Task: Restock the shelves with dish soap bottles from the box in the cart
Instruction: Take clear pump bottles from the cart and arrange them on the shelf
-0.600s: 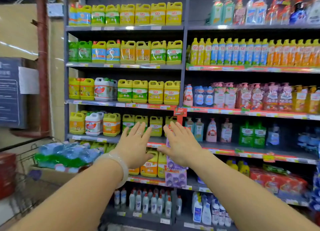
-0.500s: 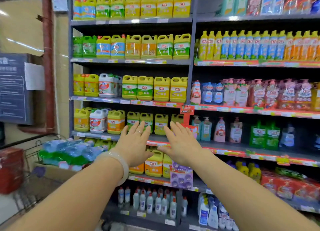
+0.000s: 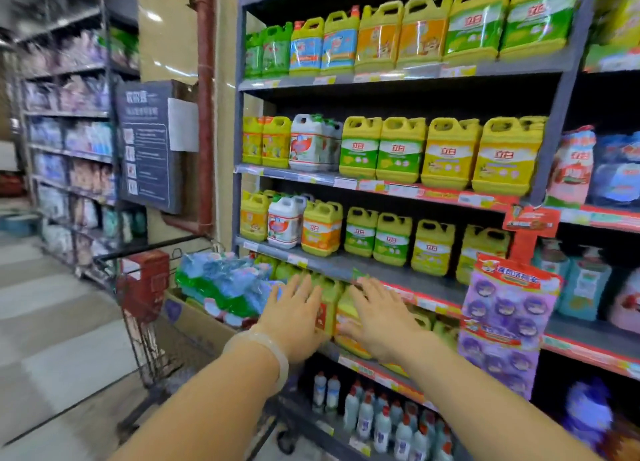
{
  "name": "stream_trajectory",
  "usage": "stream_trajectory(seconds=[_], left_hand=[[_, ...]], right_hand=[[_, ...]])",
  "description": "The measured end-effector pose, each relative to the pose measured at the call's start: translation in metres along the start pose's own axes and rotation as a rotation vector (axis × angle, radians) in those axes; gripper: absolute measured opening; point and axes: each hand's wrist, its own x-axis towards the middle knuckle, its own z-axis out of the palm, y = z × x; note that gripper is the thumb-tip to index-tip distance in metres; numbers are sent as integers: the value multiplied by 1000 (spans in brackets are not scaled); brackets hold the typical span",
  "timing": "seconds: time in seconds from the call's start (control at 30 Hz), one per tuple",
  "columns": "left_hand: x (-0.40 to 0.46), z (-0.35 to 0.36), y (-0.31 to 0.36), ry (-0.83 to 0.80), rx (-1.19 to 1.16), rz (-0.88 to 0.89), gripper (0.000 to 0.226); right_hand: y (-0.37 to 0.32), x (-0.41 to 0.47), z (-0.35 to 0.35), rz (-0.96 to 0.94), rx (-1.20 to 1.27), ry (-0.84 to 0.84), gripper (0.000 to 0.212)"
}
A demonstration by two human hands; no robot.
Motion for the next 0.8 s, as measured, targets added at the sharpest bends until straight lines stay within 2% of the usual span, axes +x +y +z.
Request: stream_trajectory(seconds=[0.23,0.37,0.5,0.8], left_hand=[[76,63,-96,-103,-28,-95,81],[128,95,-156,-227,-34,-152,83],[186,108,-210,-238,-62,-213,78],[289,164,-260,-385,-98,-186,80]], right_hand=[[-32,128,63,-97,46,-39,76],[-38,200,92,-102,52,-103,75],[-40,270,105,-68,95,-113,72],[-27,391,159,-21,172,-224,76]])
